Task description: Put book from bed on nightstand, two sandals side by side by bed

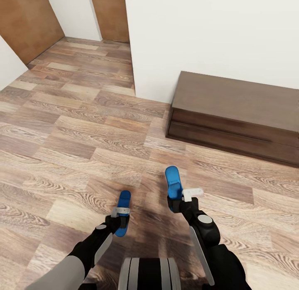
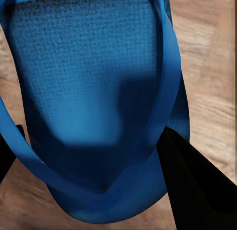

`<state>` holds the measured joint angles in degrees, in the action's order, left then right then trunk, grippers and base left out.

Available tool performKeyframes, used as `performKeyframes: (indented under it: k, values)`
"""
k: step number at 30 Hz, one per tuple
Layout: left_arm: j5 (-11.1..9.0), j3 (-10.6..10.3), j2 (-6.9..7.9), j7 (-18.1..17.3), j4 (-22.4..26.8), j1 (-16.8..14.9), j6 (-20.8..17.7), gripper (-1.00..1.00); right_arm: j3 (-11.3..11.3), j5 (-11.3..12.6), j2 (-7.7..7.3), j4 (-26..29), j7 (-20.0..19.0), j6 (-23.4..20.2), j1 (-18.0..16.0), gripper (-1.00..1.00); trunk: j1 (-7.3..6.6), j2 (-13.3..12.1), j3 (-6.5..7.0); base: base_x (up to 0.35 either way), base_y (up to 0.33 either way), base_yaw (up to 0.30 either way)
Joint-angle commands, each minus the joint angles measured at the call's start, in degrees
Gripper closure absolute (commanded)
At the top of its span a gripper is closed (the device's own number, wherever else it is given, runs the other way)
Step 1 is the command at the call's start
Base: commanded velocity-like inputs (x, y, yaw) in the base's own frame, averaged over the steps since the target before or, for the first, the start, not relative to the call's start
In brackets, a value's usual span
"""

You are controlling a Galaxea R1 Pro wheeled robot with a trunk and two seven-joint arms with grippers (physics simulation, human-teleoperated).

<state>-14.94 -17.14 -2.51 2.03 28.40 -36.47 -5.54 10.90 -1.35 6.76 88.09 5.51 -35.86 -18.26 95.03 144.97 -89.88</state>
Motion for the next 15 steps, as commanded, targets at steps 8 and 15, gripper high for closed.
performKeyframes:
  k: [8,15]
  values:
    - [-0.5,-0.3,-0.02,0.3,0.1,0.0,-0.3,1.00,0.1,-0.1,-0.01,0.1,0.4,-0.4,0.0,1.00,-0.21,-0.1,1.75,0.000,0.000,0.000]
    - [-0.5,-0.3,-0.04,0.3,-0.1,0.0,-0.3,1.00,0.1,0.0,-0.04,0.0,0.3,-0.4,0.0,1.00,-0.39,-0.2,3.30,0.000,0.000,0.000]
